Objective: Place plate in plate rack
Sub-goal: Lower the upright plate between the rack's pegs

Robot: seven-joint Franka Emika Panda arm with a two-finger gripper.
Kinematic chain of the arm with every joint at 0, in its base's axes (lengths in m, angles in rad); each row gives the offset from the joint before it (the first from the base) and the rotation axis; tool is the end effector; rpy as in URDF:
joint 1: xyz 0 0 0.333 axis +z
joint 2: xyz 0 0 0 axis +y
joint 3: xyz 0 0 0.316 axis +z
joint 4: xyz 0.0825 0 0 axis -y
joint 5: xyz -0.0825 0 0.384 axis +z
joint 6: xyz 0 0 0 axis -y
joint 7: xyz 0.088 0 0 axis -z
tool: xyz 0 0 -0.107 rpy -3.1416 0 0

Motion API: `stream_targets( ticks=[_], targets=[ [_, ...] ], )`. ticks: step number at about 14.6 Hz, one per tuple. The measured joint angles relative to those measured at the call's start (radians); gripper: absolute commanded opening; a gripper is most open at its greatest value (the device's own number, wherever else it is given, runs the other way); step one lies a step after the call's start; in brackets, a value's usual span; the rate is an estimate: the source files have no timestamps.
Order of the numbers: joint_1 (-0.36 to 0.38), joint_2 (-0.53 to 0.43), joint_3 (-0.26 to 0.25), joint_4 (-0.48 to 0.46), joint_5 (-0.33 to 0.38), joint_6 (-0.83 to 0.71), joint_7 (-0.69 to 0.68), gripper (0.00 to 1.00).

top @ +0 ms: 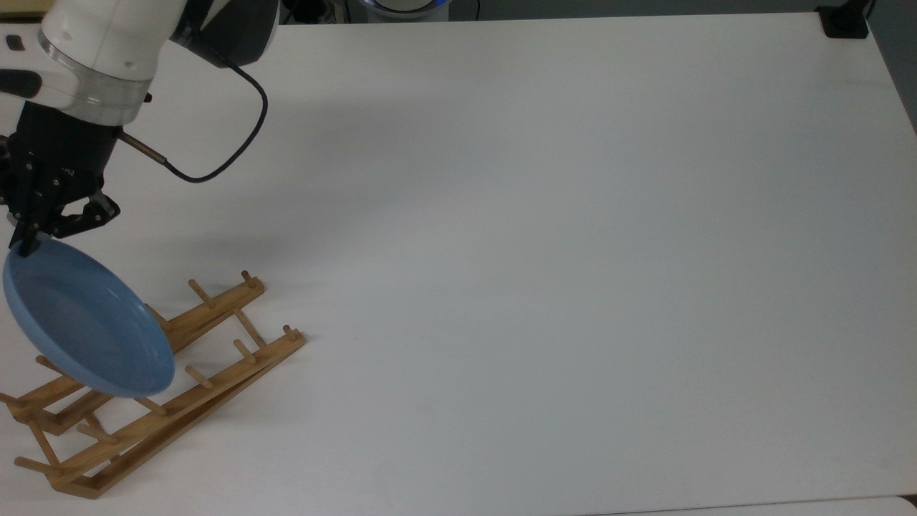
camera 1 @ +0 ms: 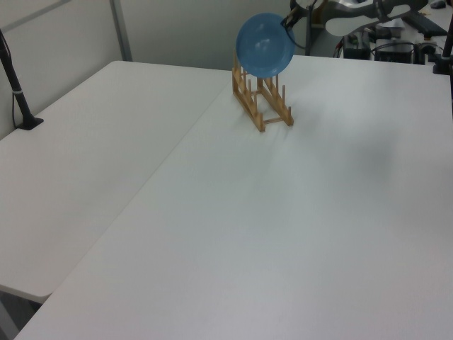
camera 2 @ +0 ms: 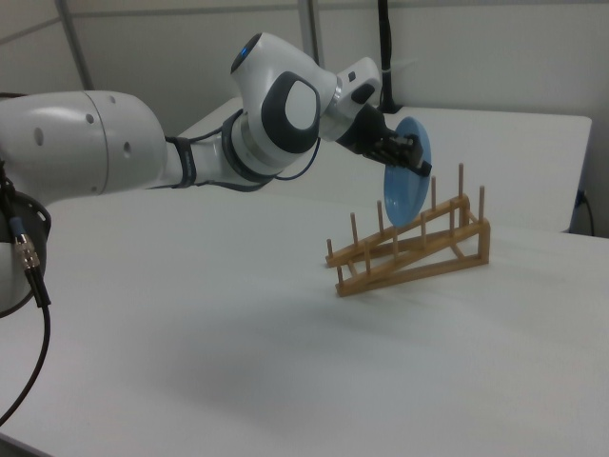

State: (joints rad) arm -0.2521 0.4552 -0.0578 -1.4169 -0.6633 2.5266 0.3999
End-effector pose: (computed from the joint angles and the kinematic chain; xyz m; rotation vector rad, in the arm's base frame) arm 0.7078 -0.2107 0.5123 2.4498 -0.3364 0.8521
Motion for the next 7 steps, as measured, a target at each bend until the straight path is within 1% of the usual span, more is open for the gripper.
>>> stream_targets(
  ticks=[3,7],
  targets=[
    [0.001,0.014,0.001,0.0,-0.063,0.037,0.03,0.0],
    [0.002,0.03,0.001,0.0,-0.089,0.051,0.042,0.02]
  ],
)
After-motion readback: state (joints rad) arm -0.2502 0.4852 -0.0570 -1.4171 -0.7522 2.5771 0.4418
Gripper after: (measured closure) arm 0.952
